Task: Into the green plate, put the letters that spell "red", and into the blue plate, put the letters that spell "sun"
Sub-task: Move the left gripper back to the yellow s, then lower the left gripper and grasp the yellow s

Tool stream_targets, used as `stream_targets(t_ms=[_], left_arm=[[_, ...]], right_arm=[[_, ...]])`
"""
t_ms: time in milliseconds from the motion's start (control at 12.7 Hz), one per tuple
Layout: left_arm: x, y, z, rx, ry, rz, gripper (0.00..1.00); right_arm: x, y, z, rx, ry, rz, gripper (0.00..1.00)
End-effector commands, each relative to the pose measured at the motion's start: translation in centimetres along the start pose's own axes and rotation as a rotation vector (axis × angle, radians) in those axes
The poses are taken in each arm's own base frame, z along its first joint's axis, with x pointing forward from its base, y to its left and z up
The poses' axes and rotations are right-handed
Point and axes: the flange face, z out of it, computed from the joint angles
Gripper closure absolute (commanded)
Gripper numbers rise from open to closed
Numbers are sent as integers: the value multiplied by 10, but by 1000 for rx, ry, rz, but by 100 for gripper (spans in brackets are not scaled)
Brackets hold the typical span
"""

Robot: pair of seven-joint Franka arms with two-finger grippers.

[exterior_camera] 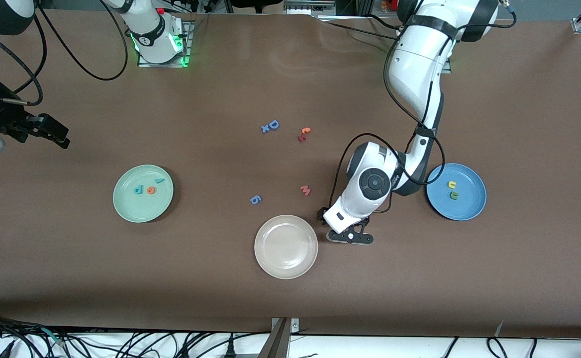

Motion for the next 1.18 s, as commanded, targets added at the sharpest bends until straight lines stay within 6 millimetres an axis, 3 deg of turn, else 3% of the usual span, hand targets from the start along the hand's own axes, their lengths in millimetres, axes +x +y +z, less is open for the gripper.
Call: stream_targets(t_ms=[0,394,551,866,1023,1102], left_arm=[[4,2,5,-8,8,-16,0],[1,-1,12,-3,-4,-20,2],[-1,3,14,-2,-7,-16,13],[-4,6,16,3,-14,-16,46],[-5,6,17,5,-15,-13,57],[-5,6,17,6,-15,-13,58]], right_arm=[[2,1,-5,5,-1,7,1],[2,1,-5,5,-1,9,1],[2,1,-5,5,-1,9,1],[2,1,-2,2,-5,4,1],[3,1,-2,-2,-4,1,1],[3,1,-2,-2,-4,1,1]])
